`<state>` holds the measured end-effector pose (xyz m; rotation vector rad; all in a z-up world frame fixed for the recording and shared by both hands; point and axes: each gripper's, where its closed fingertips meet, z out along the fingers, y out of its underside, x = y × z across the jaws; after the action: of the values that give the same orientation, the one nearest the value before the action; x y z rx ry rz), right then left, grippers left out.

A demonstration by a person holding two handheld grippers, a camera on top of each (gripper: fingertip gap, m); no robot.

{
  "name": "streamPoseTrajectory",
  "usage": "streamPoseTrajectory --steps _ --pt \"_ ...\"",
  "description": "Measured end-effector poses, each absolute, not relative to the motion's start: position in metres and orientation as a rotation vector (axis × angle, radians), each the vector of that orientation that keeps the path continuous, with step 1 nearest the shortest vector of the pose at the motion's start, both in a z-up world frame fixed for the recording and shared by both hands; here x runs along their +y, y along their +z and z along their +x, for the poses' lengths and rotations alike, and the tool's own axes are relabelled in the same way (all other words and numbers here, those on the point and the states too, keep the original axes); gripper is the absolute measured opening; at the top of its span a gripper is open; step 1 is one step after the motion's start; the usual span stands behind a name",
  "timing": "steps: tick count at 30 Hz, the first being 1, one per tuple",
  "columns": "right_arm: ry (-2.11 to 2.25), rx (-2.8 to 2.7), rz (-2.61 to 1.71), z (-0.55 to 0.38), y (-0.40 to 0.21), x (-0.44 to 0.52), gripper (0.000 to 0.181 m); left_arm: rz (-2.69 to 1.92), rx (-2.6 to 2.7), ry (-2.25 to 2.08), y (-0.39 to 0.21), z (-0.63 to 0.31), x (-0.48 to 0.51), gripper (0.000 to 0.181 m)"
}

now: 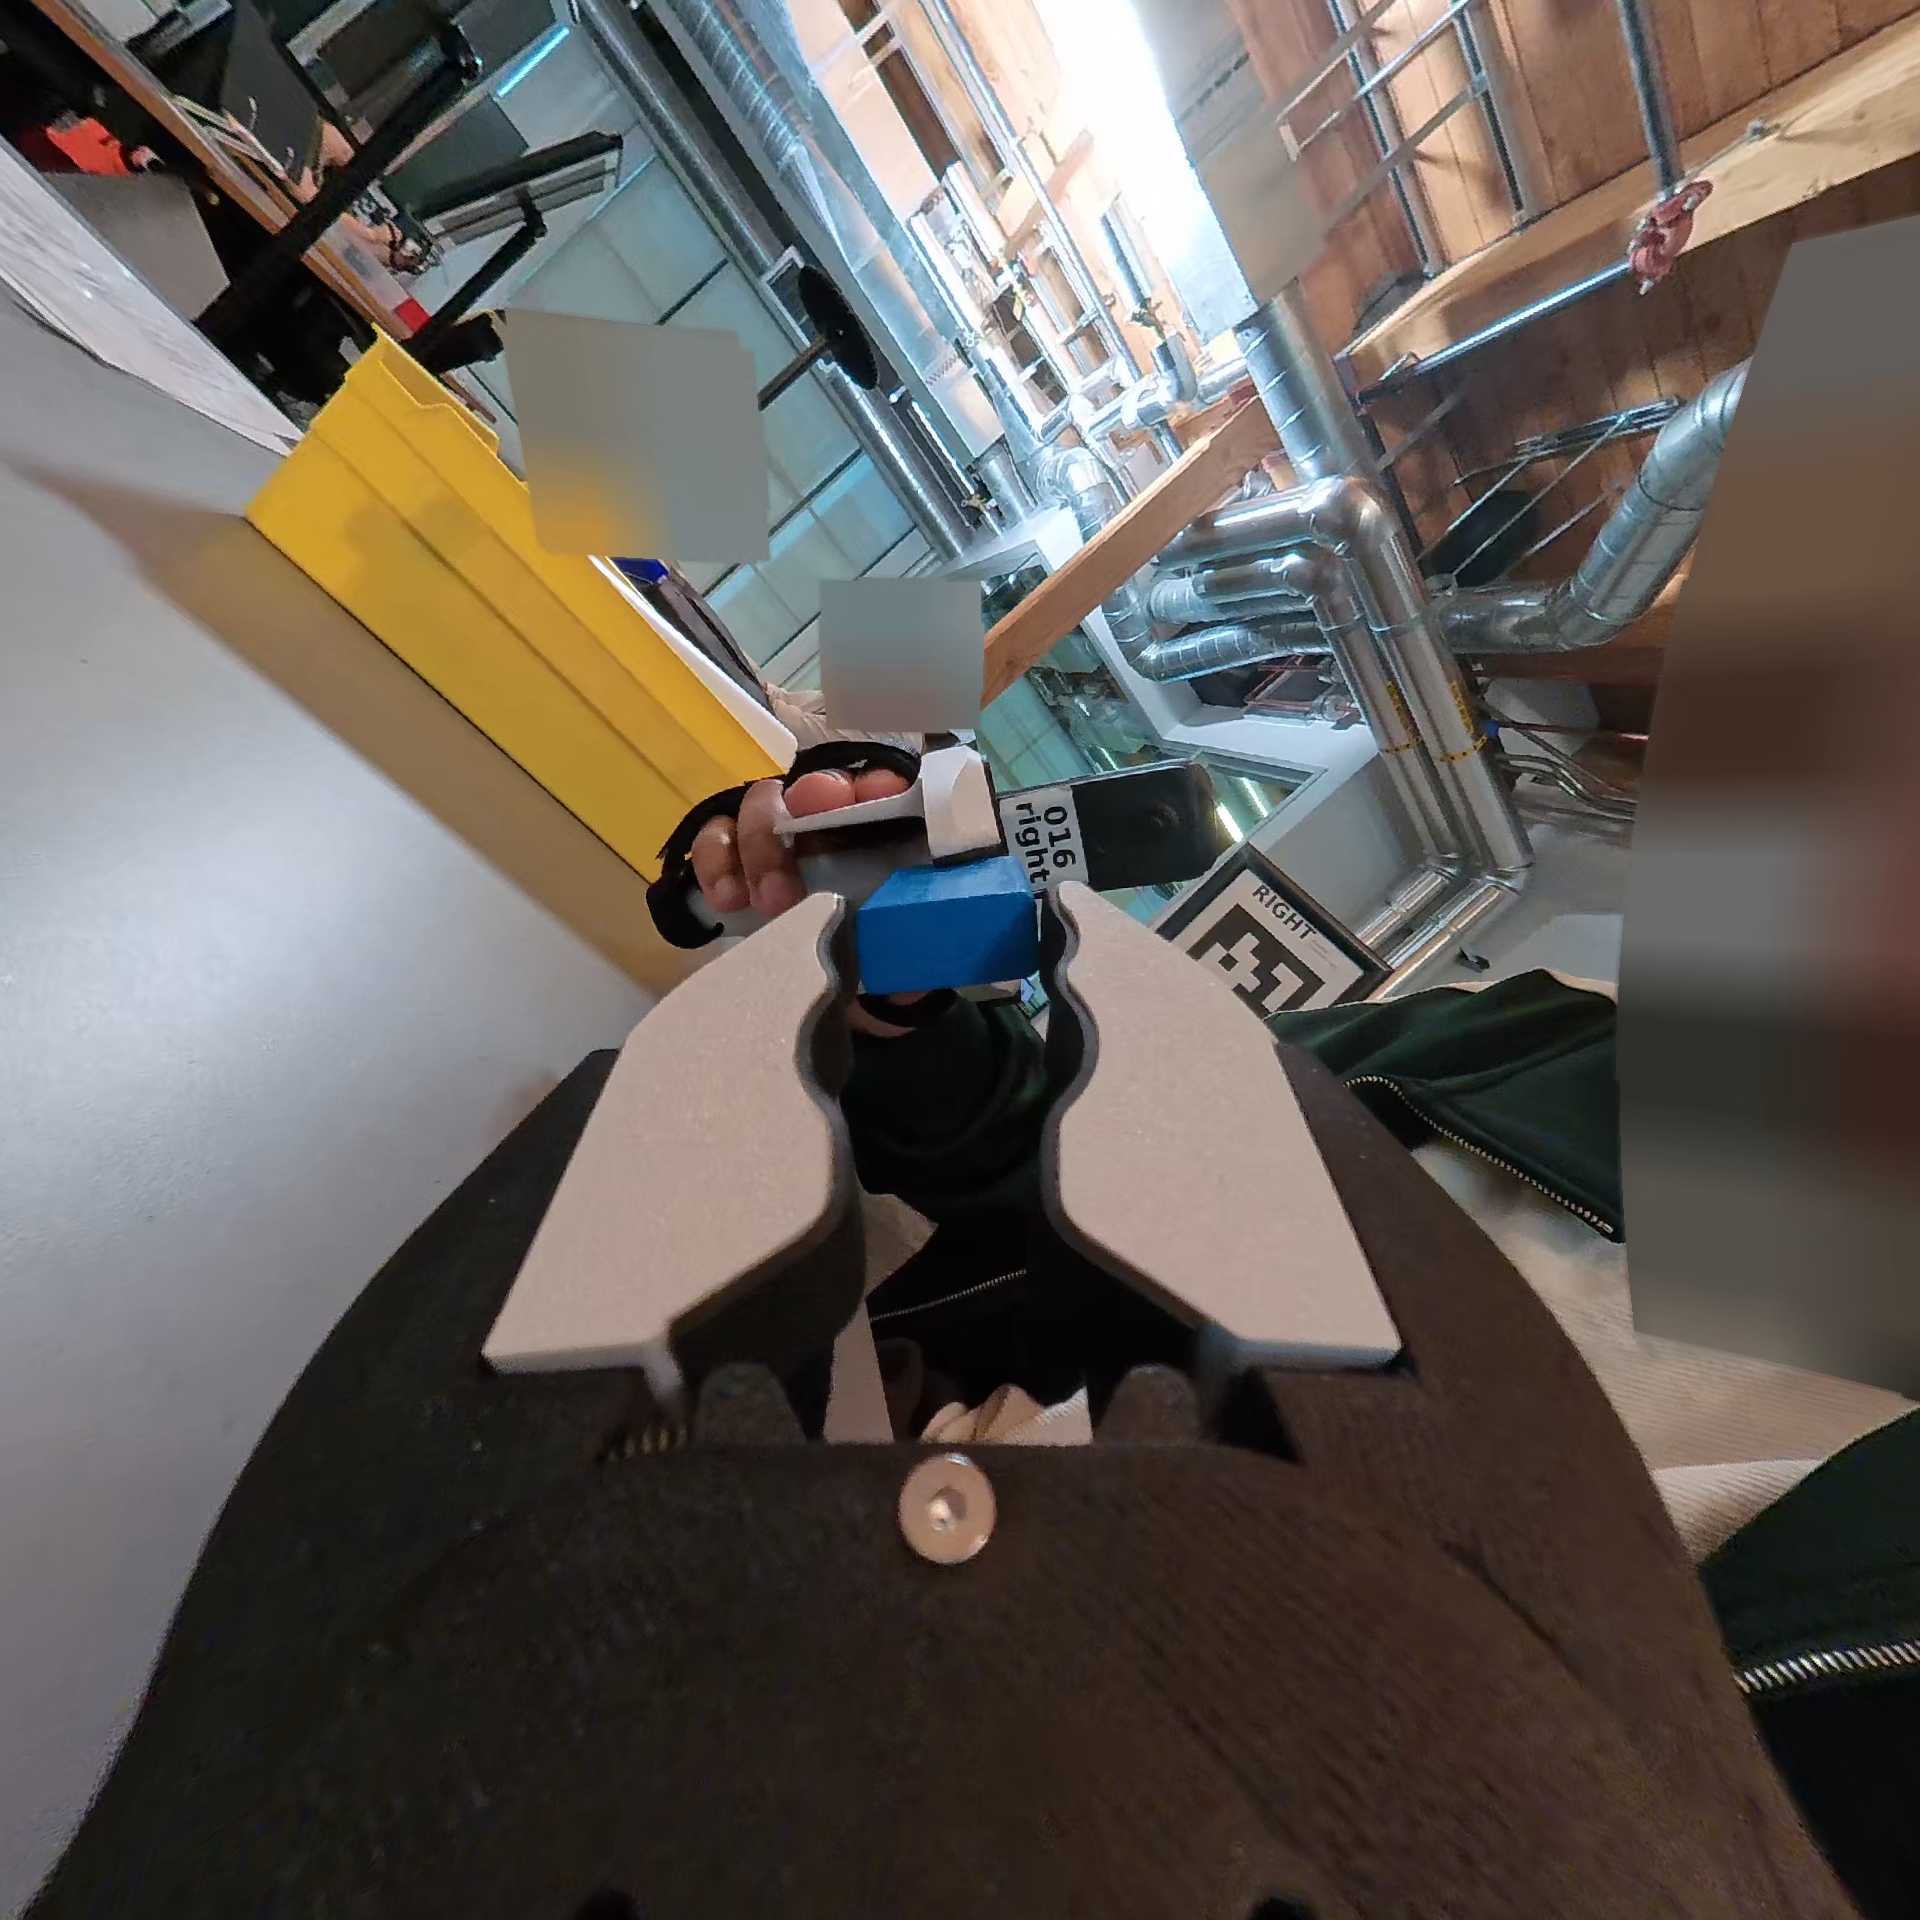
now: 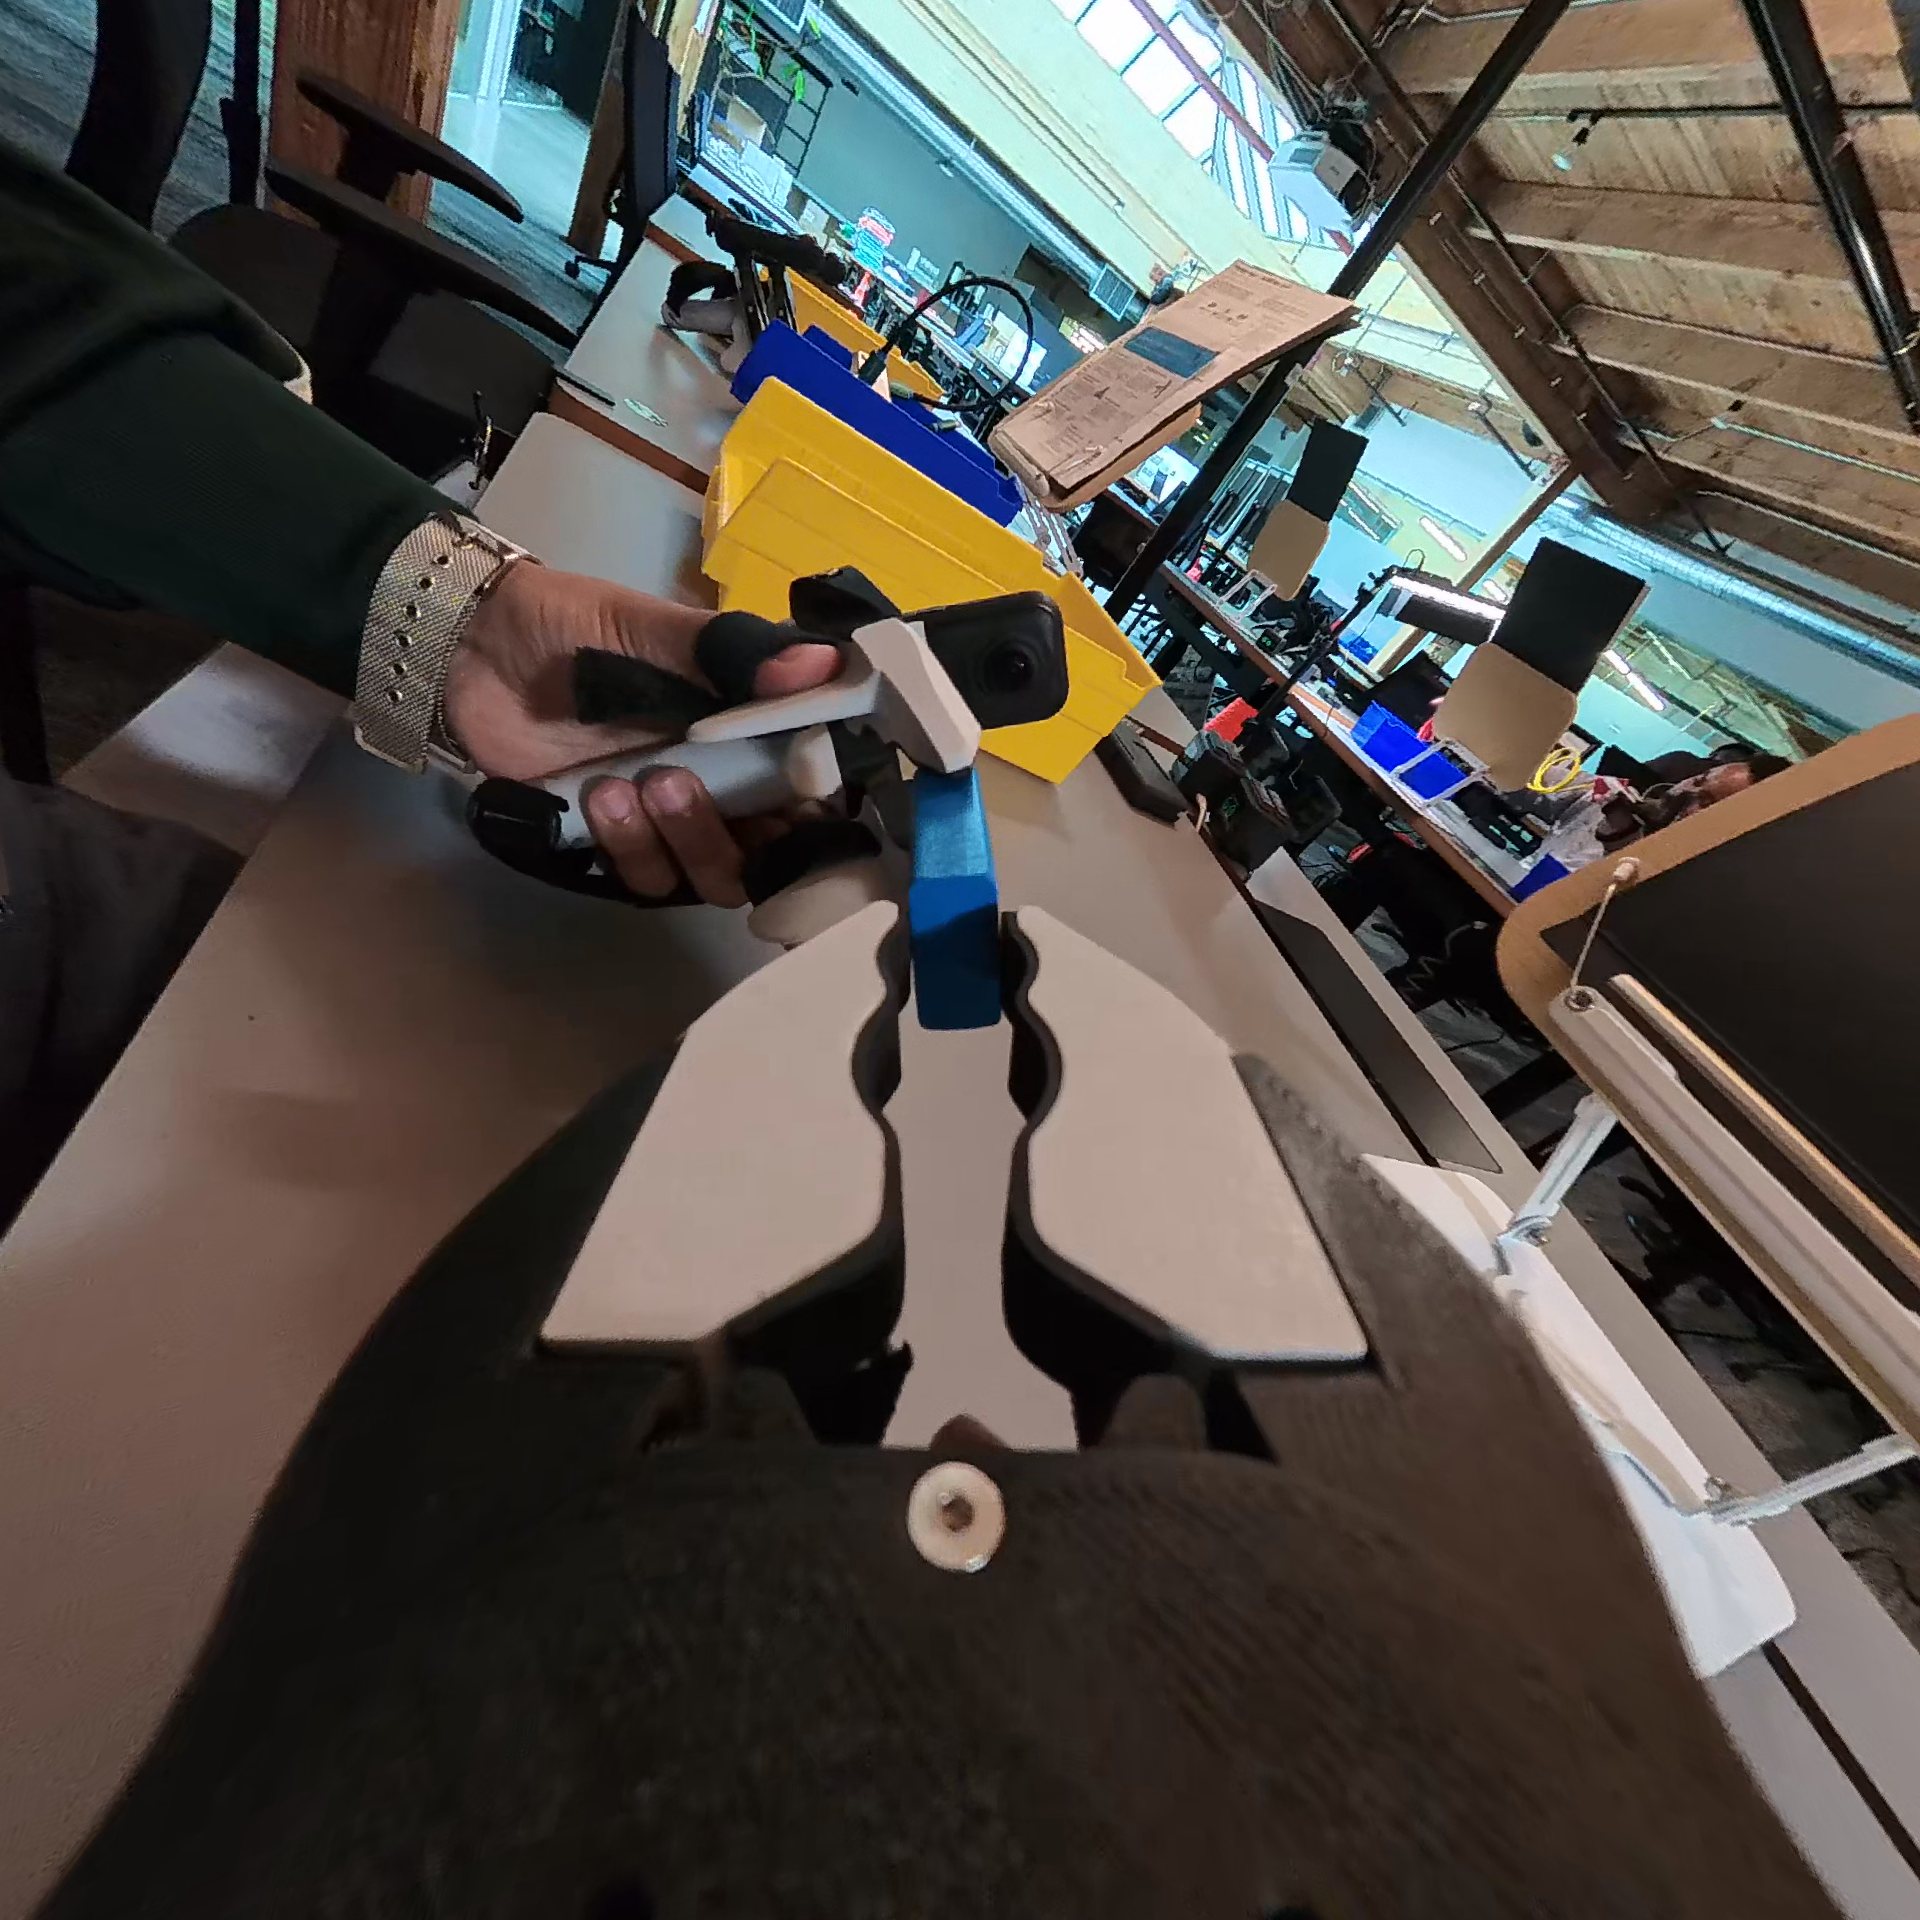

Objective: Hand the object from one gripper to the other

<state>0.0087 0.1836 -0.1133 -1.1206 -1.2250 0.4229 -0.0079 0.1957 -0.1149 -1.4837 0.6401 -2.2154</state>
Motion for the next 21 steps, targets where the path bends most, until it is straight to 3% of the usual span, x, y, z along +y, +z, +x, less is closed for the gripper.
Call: streamPoseTrajectory --steps 1,8,14,16,21 --pt "0.426 -1.224 -1.126 0.009 -0.114 0.184 0.016 -1.478 0.638 -2.207 -0.115 -0.008 0.196 0.035" --pt "0.584 -1.085 -1.252 0.017 -0.11 0.193 0.016 -1.414 0.602 -2.091 -0.111 -0.011 0.206 0.054" --pt "1.062 -0.84 -1.47 0.025 -0.106 0.196 0.015 -1.356 0.759 -1.832 -0.107 -0.008 0.201 0.069" --pt "1.146 -0.787 -1.468 0.029 -0.102 0.197 0.015 -1.354 0.827 -1.722 -0.111 -0.005 0.199 0.066" --pt "1.305 -0.747 -1.486 0.028 -0.101 0.192 0.016 -1.292 0.883 -1.618 -0.107 -0.004 0.194 0.038"
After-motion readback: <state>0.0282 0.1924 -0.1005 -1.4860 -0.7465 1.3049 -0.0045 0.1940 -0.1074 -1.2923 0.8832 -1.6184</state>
